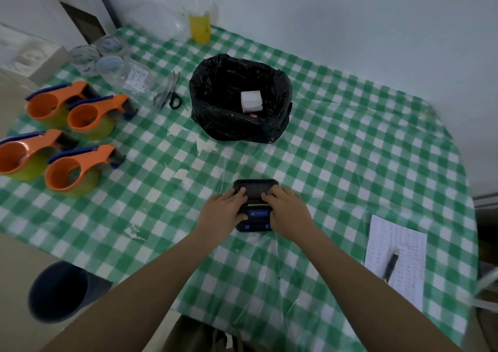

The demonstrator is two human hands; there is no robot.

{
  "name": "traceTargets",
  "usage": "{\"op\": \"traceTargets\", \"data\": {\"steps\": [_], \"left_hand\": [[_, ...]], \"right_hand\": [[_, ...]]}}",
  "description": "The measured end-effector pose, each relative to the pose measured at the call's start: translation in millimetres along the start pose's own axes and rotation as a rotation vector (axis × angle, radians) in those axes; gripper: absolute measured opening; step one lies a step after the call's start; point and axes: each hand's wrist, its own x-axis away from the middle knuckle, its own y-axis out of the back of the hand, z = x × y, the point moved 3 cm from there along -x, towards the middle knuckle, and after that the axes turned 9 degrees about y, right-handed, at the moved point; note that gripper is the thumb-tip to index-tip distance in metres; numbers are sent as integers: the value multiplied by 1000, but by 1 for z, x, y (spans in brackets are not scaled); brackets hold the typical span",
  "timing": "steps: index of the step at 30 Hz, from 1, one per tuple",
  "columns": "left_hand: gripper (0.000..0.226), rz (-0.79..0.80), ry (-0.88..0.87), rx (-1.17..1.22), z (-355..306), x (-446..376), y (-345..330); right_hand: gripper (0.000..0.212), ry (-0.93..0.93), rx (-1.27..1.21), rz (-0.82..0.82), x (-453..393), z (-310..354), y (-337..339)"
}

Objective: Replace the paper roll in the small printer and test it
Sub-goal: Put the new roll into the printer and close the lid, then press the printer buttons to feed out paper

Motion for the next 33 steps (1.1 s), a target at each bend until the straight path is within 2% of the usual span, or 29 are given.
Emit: {"op": "traceTargets", "data": {"steps": [5, 8, 10, 13, 17, 23, 33], "left_hand": [[52, -13, 5, -64, 1, -2, -1], [53, 3, 11, -35, 1, -3, 0], [52, 21, 45, 140, 5, 0, 2], [56, 40, 142, 555, 8, 9, -3], [82, 90, 255, 788, 8, 18, -25], [84, 56, 302, 808, 5, 17, -37], [82, 15, 315, 811, 2, 19, -41]], "right_hand": [[41, -25, 53, 37, -2, 8, 0], [41, -42, -23, -3, -3, 3, -2], [39, -82, -216, -115, -1, -4, -2], [40, -241, -551, -306, 15, -10, -10], [44, -417, -763, -348, 30, -5, -33], [45, -547, -919, -433, 32, -5, -40], [48, -589, -1029, -440, 34, -5, -44]]}}
